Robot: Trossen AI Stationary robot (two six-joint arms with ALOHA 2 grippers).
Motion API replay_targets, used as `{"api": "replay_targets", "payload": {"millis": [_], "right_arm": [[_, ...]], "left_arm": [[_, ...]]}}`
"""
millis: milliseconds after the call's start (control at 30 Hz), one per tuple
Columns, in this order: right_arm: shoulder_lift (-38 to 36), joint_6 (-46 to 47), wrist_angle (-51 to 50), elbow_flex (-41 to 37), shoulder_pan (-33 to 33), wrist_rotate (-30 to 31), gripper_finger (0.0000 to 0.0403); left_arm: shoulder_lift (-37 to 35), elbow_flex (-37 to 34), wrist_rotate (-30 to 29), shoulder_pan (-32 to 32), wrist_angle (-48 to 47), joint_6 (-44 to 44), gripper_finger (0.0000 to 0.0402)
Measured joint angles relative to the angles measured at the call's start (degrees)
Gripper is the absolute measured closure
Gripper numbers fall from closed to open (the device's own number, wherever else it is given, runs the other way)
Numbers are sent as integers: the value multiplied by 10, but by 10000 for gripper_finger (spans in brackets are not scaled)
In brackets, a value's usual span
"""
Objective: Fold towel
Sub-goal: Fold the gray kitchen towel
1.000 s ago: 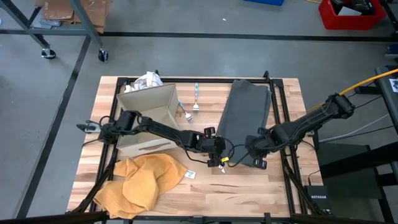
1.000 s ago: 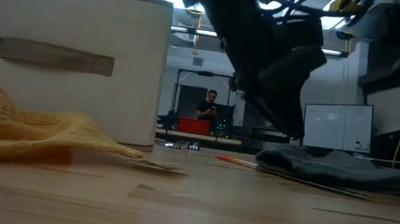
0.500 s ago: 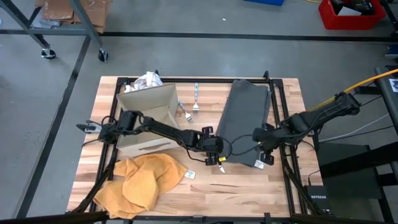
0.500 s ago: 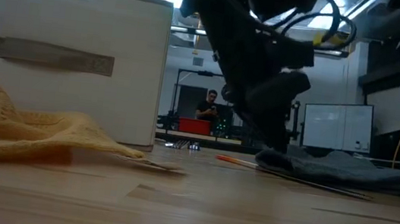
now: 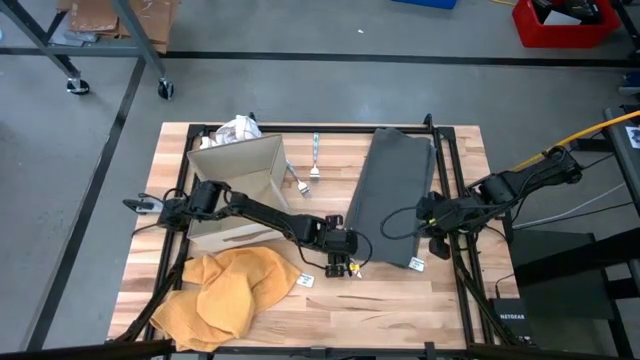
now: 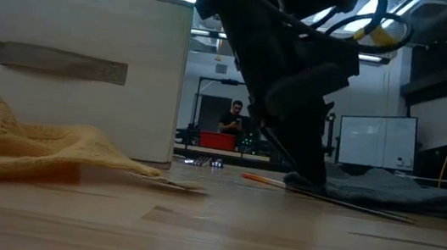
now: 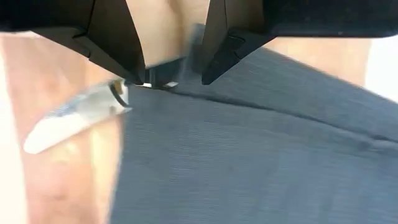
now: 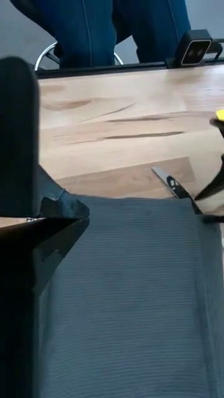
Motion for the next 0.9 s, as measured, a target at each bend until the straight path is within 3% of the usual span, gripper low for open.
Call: {"api": "replay_targets", "payload": {"millis": [433, 900], "right_arm": [[-2, -30, 0, 0, 0, 0, 398], [-1, -30, 2, 0, 0, 11, 398]], "left_arm": [[-4, 23, -8, -7, 38, 11, 251], [-4, 17, -35, 57, 58, 29, 251]]}}
